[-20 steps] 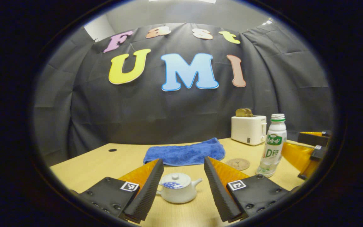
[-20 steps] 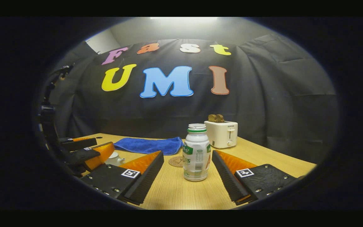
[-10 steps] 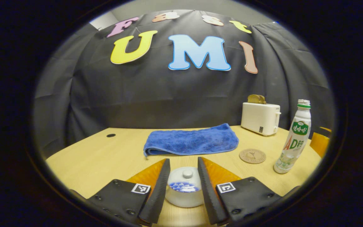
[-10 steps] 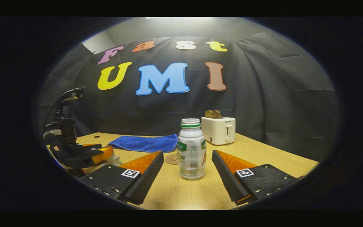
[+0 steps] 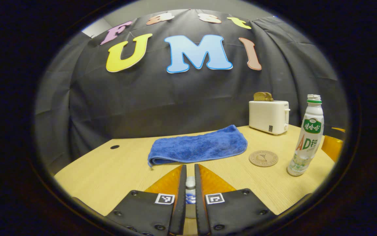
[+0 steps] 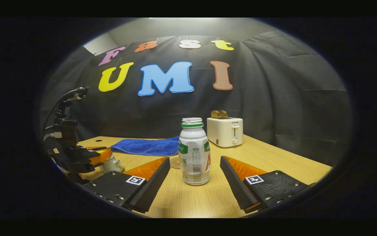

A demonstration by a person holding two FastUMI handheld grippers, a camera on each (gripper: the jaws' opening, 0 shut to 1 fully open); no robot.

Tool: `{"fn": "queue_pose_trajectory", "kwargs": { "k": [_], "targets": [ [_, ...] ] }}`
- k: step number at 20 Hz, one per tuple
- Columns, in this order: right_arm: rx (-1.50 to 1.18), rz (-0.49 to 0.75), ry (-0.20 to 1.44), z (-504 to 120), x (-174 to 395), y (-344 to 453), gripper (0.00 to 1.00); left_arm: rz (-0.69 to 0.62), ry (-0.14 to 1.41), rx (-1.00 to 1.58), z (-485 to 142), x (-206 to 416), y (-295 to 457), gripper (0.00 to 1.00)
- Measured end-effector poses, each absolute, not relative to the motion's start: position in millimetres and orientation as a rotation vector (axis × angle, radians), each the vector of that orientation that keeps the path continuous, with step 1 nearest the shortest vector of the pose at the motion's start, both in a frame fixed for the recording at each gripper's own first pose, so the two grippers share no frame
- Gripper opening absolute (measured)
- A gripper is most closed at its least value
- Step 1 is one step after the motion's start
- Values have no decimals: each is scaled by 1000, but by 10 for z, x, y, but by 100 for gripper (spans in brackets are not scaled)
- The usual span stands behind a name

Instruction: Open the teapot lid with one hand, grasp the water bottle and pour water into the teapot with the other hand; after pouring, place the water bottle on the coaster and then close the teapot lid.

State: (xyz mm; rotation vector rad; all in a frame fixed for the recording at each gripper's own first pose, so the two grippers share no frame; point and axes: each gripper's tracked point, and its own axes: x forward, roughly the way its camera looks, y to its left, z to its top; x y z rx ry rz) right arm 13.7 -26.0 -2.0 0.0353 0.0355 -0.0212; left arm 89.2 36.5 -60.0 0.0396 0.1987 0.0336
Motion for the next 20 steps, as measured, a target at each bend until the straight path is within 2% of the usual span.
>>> {"fn": "queue_pose_trajectory", "kwargs": {
  "k": [2,3,6,7,8,9,10,11,20],
  "targets": [
    [34,-16,34,-16,143,-255,95,32,200,35,-592,905,379,14],
    [32,-15,33,-11,148,-258,95,31,200,29,-579,906,381,20],
    [33,-8,31,-9,164,-265,95,21,198,-5,-550,898,389,19],
    [32,-7,31,-3,181,-270,95,17,195,-21,-526,894,395,15],
    [30,-7,31,-6,202,-281,95,14,188,-34,-492,889,405,19],
    [28,-4,34,-2,230,-286,95,13,181,-47,-439,878,419,19],
    [26,-2,39,-16,258,-295,95,11,174,-60,-385,862,439,14],
    [28,4,46,-24,294,-299,95,8,169,-73,-330,838,451,19],
    [23,46,79,-78,594,-239,95,51,119,-111,5,550,863,18]
  ]
}}
